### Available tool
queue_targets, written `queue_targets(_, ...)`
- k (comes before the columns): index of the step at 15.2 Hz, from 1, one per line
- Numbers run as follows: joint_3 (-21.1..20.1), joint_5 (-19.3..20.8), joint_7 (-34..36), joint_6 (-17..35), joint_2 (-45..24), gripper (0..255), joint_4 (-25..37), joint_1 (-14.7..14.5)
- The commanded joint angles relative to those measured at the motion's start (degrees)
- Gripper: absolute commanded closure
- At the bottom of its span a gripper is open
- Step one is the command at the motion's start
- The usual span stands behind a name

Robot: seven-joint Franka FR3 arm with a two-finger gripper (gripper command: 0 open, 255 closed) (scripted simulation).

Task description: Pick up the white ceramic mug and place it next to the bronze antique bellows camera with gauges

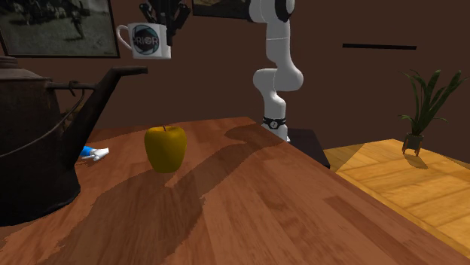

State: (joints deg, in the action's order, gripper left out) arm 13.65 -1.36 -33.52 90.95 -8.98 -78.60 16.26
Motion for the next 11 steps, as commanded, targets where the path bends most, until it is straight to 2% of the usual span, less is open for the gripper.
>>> queue_targets(1,1.06,-0.55,-2.77,0.18,-0.87,255,0.66,1.66)
queue_targets(6,3.59,-2.57,-9.59,-1.26,-4.83,255,5.84,6.39)
queue_targets(11,5.57,-5.4,-16.18,-4.0,-10.91,255,14.25,12.11)
